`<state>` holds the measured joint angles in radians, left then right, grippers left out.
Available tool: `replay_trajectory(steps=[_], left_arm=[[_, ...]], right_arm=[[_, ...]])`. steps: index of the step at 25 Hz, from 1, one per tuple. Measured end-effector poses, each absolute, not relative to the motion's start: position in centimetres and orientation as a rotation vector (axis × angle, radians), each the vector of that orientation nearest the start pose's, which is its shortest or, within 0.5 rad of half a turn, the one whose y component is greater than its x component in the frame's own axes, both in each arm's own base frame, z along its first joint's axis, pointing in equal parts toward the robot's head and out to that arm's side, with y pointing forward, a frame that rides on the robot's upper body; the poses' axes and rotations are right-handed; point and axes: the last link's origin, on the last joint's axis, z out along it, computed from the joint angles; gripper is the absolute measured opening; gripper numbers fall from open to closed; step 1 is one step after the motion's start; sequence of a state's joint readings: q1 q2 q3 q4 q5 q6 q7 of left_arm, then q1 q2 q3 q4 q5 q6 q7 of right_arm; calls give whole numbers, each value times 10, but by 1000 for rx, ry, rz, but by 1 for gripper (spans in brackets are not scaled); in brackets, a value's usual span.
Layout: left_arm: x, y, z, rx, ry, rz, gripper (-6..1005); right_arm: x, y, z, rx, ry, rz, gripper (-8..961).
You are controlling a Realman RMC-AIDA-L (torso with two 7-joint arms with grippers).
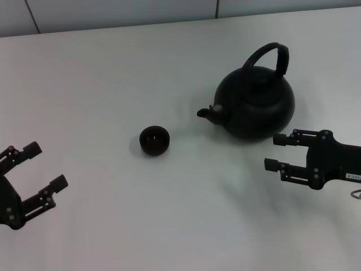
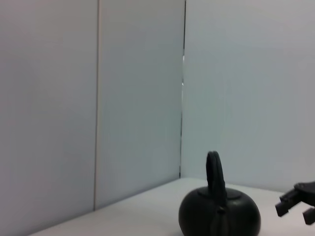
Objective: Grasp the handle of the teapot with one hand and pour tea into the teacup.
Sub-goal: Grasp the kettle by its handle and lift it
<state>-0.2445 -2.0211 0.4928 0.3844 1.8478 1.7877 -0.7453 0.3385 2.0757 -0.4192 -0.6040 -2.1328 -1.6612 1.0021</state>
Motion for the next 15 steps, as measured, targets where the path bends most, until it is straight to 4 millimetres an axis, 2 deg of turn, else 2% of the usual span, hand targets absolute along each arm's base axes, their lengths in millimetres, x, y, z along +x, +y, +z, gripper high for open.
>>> replay_trajectory(steps=[9, 15], left_arm=[[-347, 218, -6, -2558, -312, -701, 793], [-347, 219, -10, -2570, -310, -683, 793]], right_arm=[[337, 255, 13, -2583, 509, 656, 607], [339, 252, 12, -2574, 517, 660, 607]])
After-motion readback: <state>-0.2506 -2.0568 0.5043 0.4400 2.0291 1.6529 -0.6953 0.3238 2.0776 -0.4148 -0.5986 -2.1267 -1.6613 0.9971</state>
